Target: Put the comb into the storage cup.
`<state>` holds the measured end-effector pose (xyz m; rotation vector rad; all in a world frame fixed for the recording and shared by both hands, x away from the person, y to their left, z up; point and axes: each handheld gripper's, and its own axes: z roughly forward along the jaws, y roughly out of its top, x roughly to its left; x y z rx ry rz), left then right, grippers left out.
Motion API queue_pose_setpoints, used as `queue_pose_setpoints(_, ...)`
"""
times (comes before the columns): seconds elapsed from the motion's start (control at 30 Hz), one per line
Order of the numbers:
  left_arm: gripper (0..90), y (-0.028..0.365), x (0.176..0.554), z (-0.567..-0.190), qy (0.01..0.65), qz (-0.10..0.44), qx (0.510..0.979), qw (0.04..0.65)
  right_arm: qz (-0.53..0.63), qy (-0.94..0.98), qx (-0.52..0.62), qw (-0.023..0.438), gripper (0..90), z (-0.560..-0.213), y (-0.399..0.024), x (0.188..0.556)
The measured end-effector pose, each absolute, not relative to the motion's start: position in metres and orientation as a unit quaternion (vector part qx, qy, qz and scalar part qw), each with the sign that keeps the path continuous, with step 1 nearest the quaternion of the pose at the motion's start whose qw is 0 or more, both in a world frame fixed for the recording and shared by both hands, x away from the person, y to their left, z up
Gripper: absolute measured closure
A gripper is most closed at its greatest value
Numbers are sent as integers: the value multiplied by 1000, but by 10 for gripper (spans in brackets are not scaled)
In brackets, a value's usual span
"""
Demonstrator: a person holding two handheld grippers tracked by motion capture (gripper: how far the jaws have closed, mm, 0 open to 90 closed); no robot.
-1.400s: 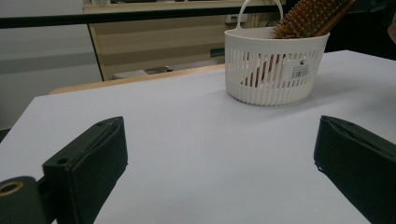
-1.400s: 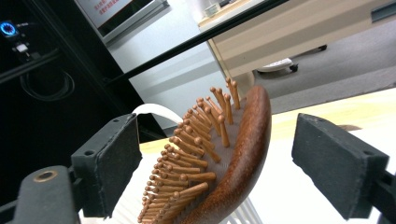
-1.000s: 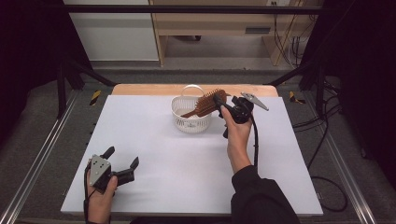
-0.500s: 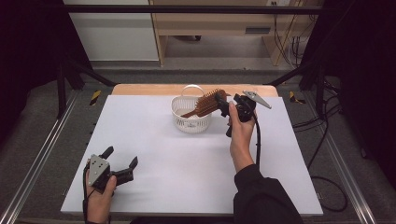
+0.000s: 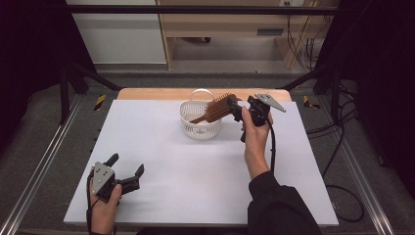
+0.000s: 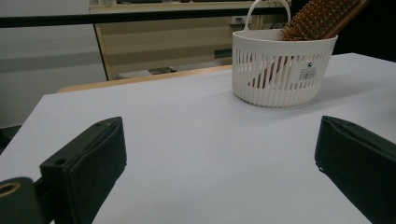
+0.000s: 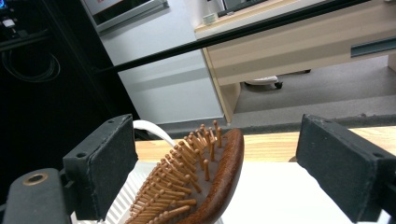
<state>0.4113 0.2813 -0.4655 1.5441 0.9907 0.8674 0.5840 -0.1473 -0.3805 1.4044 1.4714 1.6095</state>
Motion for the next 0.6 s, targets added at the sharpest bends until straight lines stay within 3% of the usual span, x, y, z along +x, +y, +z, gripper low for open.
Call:
queue_pose_setpoints(0.23,20,282,411,-465,416,363,645,529,578,555,509,315,95,-376,-140,585)
queue_pose_setpoints(0.6,18,283,411,-465,418,364,644,528,564,571,484,348,81,-365,-136,584)
